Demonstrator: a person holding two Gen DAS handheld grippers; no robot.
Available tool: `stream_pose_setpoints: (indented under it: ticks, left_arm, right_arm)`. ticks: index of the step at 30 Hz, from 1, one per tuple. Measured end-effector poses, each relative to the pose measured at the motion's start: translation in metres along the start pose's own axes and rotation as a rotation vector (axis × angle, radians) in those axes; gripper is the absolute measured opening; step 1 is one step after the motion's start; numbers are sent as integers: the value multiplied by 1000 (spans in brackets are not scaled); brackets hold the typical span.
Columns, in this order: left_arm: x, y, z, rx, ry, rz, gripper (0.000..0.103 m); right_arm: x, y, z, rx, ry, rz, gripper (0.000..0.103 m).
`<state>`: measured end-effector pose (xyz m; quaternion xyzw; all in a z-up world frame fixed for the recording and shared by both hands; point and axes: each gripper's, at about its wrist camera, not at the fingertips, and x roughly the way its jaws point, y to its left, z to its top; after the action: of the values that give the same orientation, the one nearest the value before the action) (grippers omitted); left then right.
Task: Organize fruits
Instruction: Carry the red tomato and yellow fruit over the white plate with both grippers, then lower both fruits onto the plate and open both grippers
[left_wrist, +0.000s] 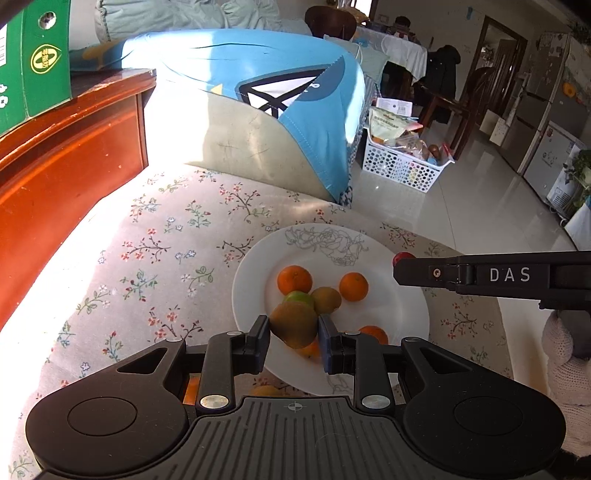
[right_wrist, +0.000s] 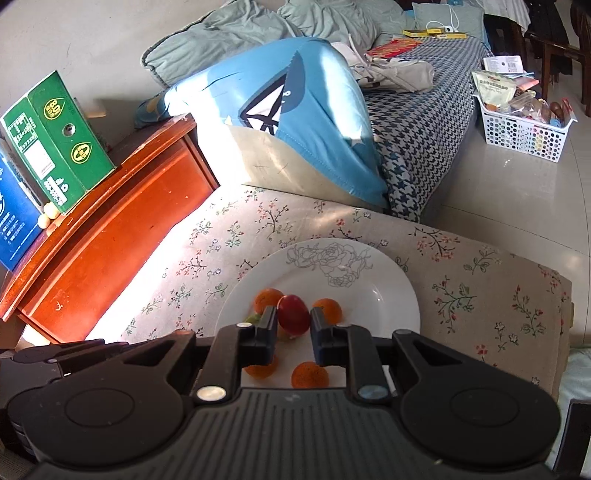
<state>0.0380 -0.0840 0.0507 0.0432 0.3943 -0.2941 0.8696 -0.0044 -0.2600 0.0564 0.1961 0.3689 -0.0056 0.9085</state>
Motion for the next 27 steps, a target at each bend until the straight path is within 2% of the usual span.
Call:
stream_pose_setpoints:
  ticks: [9, 14, 20, 21, 23, 25, 27]
  left_arm:
    - [29, -23, 4, 52, 27, -24, 25]
    - [43, -28, 4, 60, 47, -39, 25]
    - [45, -29, 6, 50, 33, -52, 28]
    - [44, -29, 7, 52, 31, -45, 29]
    - [41, -29, 8, 49, 20, -34, 46]
    - [37, -27, 11, 35, 8, -22, 57]
    - [33, -25, 14, 27, -2, -15, 59]
  right_arm:
    - [10, -21, -3, 98, 44, -67, 19]
    - [17, -28, -7, 143, 75, -80, 19]
    - [19, -30, -6, 173, 74, -82, 23]
    - [19, -31, -6, 181, 71, -78, 23]
    - [17, -33, -6, 199, 63, -71, 23]
    - [16, -33, -5, 200, 52, -74, 23]
    - [14, -31, -4, 191, 40, -80, 24]
